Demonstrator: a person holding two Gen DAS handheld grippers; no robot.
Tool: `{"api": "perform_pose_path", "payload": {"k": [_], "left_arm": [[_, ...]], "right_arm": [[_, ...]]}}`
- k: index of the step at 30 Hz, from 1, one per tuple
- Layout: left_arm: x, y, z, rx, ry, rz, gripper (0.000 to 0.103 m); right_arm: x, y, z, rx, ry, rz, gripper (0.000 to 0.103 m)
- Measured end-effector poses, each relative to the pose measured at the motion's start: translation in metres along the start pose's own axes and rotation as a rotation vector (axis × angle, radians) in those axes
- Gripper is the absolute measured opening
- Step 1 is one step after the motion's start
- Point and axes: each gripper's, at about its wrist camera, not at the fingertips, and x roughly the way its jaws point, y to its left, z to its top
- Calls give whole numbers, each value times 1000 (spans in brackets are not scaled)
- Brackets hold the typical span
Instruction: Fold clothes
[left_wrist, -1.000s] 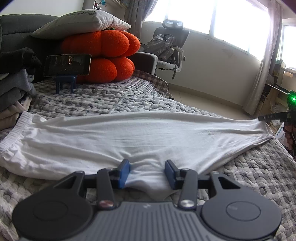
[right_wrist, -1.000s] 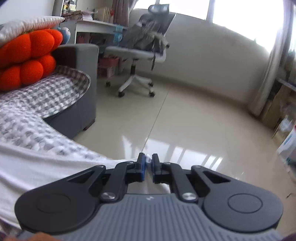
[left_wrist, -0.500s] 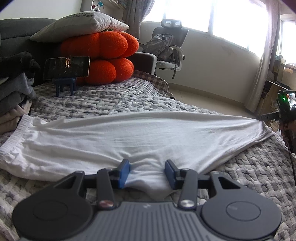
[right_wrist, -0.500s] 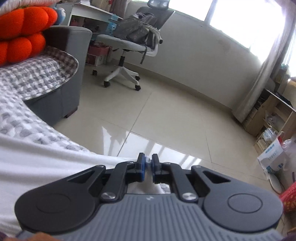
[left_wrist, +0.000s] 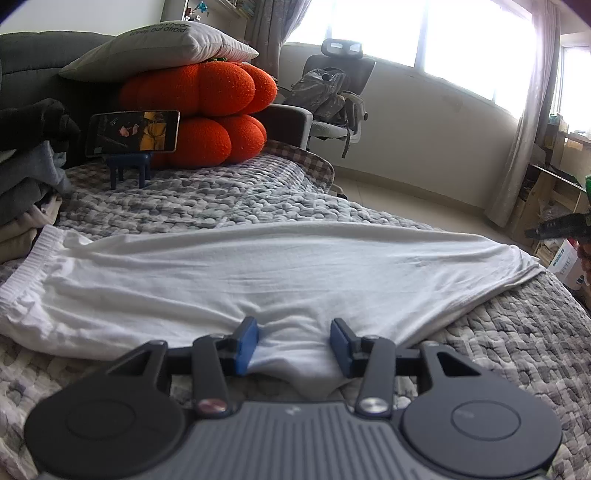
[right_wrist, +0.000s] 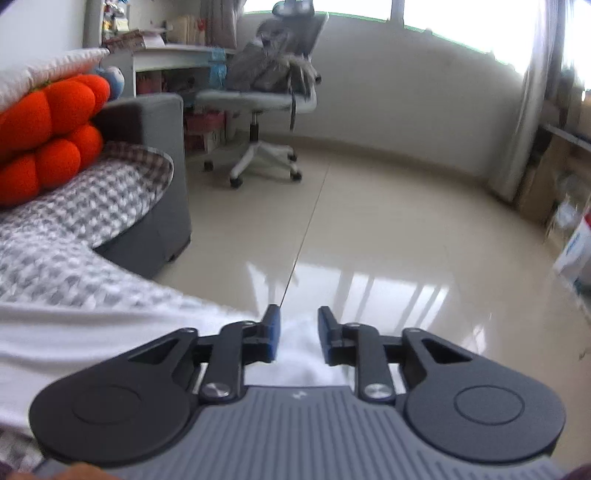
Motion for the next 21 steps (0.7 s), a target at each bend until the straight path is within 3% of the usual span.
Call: {"api": "perform_pose_path", "payload": {"k": [11,14,19,21], "left_arm": [[0,0,0,2,0,0,46],[0,0,0,3,0,2,46],[0,0,1,4,0,1,46],[0,-1,1,4,0,1,46]], "right_arm": [[1,-23,-15,211,72,20,28],[-1,-15,-14,175,50,-13,2],[-19,-6,-8,72,-30,-99,1],[-18,-8,-10,63,-16,-128,1]]}}
